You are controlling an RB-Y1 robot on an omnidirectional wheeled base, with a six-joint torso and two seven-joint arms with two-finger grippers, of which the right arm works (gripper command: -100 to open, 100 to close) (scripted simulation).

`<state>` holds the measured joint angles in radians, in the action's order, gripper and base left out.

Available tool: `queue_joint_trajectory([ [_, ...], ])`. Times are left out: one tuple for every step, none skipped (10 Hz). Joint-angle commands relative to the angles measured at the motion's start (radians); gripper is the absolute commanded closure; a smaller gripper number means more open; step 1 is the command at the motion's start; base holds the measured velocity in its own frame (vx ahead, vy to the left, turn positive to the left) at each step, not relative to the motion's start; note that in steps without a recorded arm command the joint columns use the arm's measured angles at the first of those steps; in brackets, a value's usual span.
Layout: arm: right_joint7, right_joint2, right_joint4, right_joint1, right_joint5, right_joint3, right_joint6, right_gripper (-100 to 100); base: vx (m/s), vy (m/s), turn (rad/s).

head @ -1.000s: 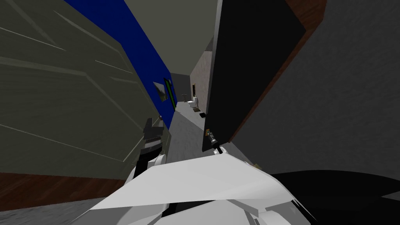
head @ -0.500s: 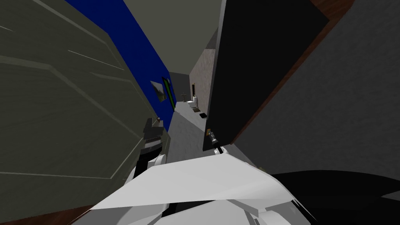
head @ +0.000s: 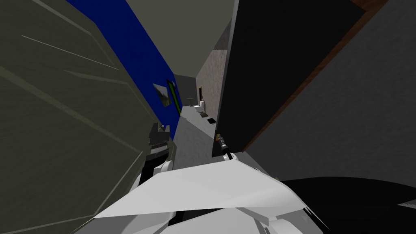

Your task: Push the door open

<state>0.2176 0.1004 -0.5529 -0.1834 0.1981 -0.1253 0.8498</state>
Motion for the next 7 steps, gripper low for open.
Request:
queue_joint_trajectory([
  [-0.016,0.007,-0.026,0.008,-0.017,-0.025,-0.011,100,0.168,0.095,-0.075],
  [-0.020,0.007,-0.026,0.008,-0.022,-0.031,-0.012,100,0.172,0.098,-0.051],
  [-0.020,0.007,-0.026,0.008,-0.022,-0.031,-0.012,100,0.108,0.048,-0.014],
  [-0.032,0.006,-0.024,0.007,-0.035,-0.047,-0.015,100,0.128,0.054,-0.039],
  [-0.040,0.006,-0.023,0.007,-0.044,-0.057,-0.017,100,0.169,0.092,-0.041],
  [-0.044,0.005,-0.023,0.007,-0.048,-0.062,-0.018,100,0.162,0.077,-0.069],
  [-0.051,0.005,-0.022,0.006,-0.056,-0.072,-0.020,100,0.177,0.090,-0.056],
])
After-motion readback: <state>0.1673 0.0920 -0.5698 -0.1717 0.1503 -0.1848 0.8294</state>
